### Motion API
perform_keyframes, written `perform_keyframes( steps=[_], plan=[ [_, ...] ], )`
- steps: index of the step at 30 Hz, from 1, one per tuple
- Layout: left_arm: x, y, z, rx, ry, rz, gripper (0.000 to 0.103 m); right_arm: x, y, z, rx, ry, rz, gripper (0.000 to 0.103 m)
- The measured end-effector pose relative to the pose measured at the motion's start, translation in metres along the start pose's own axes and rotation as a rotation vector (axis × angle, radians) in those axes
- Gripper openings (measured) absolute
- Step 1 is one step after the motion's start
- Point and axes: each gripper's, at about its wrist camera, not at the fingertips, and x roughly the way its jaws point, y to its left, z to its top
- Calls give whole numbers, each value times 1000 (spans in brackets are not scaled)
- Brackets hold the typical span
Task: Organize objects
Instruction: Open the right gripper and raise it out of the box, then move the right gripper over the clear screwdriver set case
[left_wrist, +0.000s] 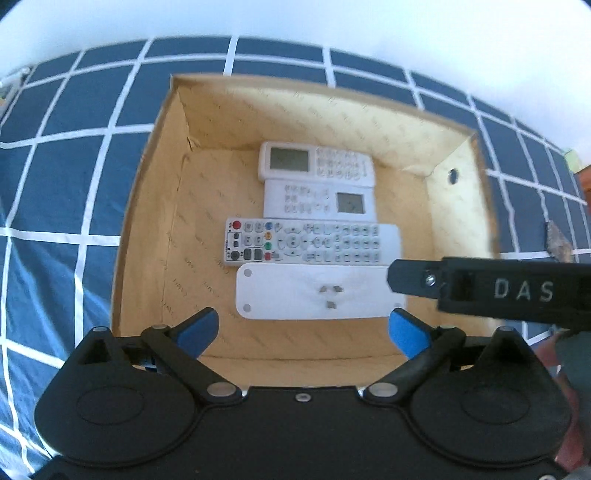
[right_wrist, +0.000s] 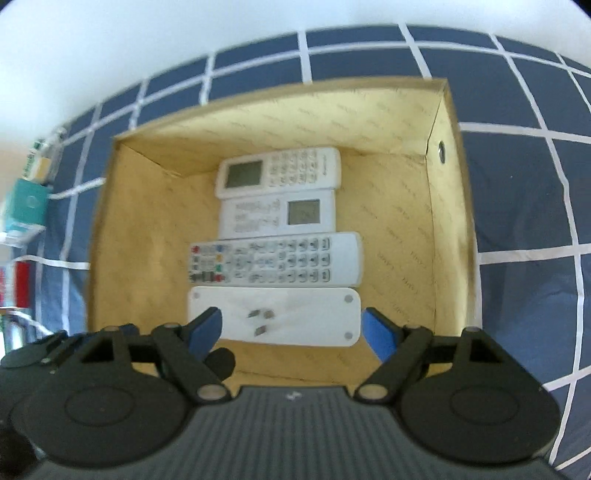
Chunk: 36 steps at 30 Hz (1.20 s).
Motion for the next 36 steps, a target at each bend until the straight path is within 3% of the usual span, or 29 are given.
perform_keyframes(
  steps=[7, 17, 26, 36],
  plan=[
    [-39, -30, -18, 11, -70, 3, 103, -58, -20, -24, 20, -100, -7, 85],
    [-63, -86, -37, 87, -107, 29, 103, -112, -74, -62, 81, -199, -36, 103],
    [-69, -169, -42, 149, -155, 37, 103, -155, -150, -83, 137, -262, -67, 103],
    [-46, -281, -49, 202, -148, 19, 103, -203, -254, -91, 185, -314, -114, 103]
  ],
)
